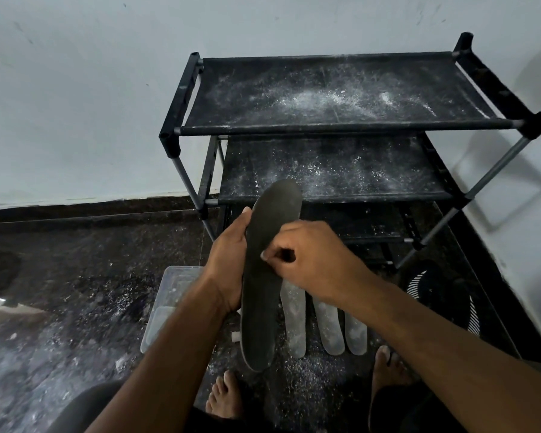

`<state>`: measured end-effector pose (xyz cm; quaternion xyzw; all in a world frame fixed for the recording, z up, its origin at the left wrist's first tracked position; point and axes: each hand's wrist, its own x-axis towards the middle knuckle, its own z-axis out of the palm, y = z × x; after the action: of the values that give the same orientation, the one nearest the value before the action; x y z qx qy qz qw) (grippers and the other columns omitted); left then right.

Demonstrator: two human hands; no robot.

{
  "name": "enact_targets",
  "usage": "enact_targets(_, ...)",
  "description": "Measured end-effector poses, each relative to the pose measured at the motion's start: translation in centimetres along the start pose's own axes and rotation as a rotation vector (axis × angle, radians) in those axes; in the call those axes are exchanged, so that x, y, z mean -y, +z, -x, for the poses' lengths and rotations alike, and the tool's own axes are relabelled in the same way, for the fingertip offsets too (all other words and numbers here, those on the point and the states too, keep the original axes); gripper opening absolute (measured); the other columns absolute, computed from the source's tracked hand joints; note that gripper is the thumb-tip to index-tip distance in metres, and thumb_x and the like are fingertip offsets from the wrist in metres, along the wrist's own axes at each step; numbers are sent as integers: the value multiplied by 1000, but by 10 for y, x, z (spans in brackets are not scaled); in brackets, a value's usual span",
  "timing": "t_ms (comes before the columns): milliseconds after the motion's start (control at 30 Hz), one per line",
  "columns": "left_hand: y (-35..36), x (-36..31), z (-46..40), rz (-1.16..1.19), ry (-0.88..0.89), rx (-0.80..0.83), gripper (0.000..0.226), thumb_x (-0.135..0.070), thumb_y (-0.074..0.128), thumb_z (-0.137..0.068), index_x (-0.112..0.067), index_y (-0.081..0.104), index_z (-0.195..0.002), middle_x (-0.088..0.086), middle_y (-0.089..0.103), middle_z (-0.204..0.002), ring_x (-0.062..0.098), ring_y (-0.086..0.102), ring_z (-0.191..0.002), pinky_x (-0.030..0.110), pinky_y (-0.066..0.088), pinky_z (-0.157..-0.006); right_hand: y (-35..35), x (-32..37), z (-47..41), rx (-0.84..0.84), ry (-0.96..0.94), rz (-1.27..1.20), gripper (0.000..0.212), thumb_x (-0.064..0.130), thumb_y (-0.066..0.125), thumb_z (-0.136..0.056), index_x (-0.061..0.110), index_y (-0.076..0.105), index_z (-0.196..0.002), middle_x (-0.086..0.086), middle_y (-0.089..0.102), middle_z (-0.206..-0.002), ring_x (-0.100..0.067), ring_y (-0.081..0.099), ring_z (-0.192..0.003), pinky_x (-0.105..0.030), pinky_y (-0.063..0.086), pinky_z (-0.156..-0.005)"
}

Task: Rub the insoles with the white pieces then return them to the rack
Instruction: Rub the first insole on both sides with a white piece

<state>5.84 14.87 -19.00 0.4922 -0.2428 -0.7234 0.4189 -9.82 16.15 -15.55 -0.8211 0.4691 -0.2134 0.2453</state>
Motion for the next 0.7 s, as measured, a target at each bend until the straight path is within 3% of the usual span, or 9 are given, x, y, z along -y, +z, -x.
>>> enact_targets(67, 2, 0, 2, 12, -12, 30, 63, -56, 40, -104, -4, 73, -116, 15, 72, -100, 25, 71, -87, 35, 58, -76, 2, 2, 0, 28, -18, -21, 8, 20, 71, -87, 21, 75, -93, 10, 67, -89, -2, 59, -85, -26, 47, -93)
enact_targets(233, 8, -4, 8, 170, 25, 119, 54, -44, 47, -96, -1, 74, -114, 19, 66, -106, 28, 65, -91, 43, 54, -89, -4, -12, -7, -173, 41, 122, 10, 20, 67, -91, 16, 74, -96, 5, 64, -91, -5, 50, -90, -17, 40, -79)
enact_targets(333, 9, 0, 7, 188, -13, 168, 58, -38, 37, -103, 5, 58, -137, 27, 57, -128, 32, 60, -107, 51, 43, -108, -5, -16, -7, -237, 61, 175, 12, 18, 66, -91, 13, 74, -98, 2, 65, -91, -7, 51, -91, -14, 34, -80)
enact_targets(400, 7, 2, 6, 181, -24, 173, 58, -41, 34, -108, 1, 58, -140, 24, 62, -130, 31, 64, -111, 48, 49, -105, -6, -16, -7, -297, 59, 154, 10, 16, 67, -90, 12, 74, -96, 1, 66, -90, -11, 55, -91, -15, 38, -81)
enact_targets(500, 6, 3, 6, 135, -44, 176, 68, -59, 35, -105, -6, 72, -126, 17, 72, -115, 26, 70, -99, 39, 58, -90, -6, -13, -6, -359, 32, 98, 7, 13, 69, -88, 11, 75, -91, 0, 67, -85, -13, 59, -87, -23, 48, -80)
enact_targets(600, 7, 2, 6, 93, -44, 145, 75, -68, 34, -100, -8, 73, -124, 15, 74, -113, 24, 72, -97, 37, 58, -88, -2, -9, -6, -285, 4, 69, 9, 15, 70, -88, 13, 76, -93, 2, 68, -87, -12, 59, -89, -30, 51, -81)
enact_targets(700, 5, 2, 5, 93, -36, 99, 77, -69, 31, -101, -7, 73, -124, 17, 72, -123, 28, 72, -109, 40, 58, -92, 1, 3, -1, -17, -60, -34, 10, 17, 72, -86, 18, 77, -94, 7, 69, -88, -5, 61, -84, -24, 52, -78)
